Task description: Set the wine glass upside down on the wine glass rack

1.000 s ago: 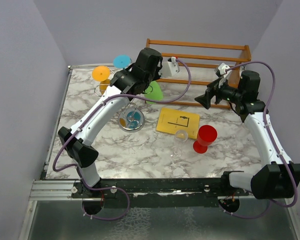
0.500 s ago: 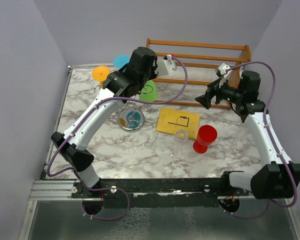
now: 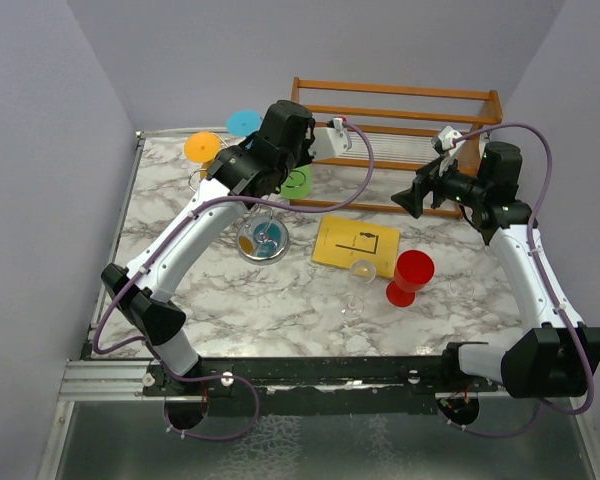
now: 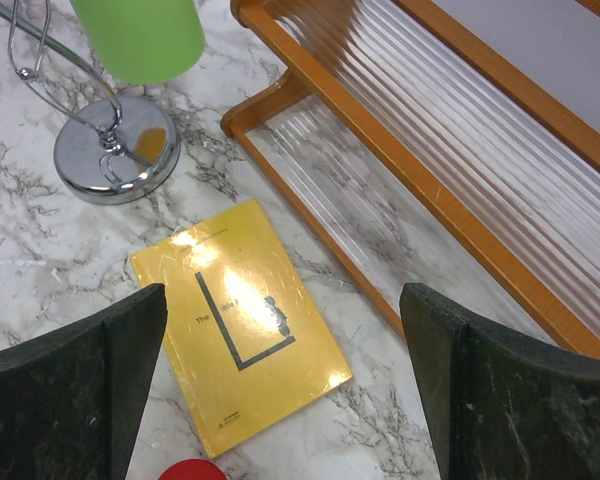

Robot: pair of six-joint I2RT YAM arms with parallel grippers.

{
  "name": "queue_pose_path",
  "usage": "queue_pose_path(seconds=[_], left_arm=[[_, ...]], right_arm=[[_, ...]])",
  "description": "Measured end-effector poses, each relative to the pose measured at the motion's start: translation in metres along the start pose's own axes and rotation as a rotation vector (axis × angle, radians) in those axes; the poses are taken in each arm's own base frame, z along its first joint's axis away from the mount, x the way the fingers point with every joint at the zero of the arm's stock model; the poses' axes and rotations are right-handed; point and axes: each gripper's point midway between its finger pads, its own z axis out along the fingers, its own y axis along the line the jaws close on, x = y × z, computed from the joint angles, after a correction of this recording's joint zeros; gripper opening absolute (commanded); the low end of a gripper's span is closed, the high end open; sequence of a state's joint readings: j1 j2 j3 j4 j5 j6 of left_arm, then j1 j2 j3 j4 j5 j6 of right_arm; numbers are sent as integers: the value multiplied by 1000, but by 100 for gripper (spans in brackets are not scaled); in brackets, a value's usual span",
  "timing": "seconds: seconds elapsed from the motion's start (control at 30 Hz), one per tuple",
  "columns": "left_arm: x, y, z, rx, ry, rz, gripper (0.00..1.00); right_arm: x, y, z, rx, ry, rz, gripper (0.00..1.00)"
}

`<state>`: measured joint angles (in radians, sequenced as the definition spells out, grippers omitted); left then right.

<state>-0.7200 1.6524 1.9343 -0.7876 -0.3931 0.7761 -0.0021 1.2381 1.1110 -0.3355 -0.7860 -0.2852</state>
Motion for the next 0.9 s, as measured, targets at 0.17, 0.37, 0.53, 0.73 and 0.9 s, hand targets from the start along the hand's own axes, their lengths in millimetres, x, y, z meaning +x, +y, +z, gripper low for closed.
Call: queue_pose_path(seconds=[0.17,0.37,0.53,0.73,0.9], left_arm=[[2,0,-6,3,-3,0,26],[2,5,-16,-4,-16,-6,28],[4,2,-19,17,-16,-1,34],[-3,2,-29,48,-57,-32,42],[-19,12,-54,58,-153,-114,52]], right_arm=[[0,0,0,0,0,0,100],[0,-2,-1,5,1,2,100],[2,-4,-1,18,7,-4,100],[-2,-11,-7,54,37,-35,100],[-12,-13,-19,76,81,-81,100]])
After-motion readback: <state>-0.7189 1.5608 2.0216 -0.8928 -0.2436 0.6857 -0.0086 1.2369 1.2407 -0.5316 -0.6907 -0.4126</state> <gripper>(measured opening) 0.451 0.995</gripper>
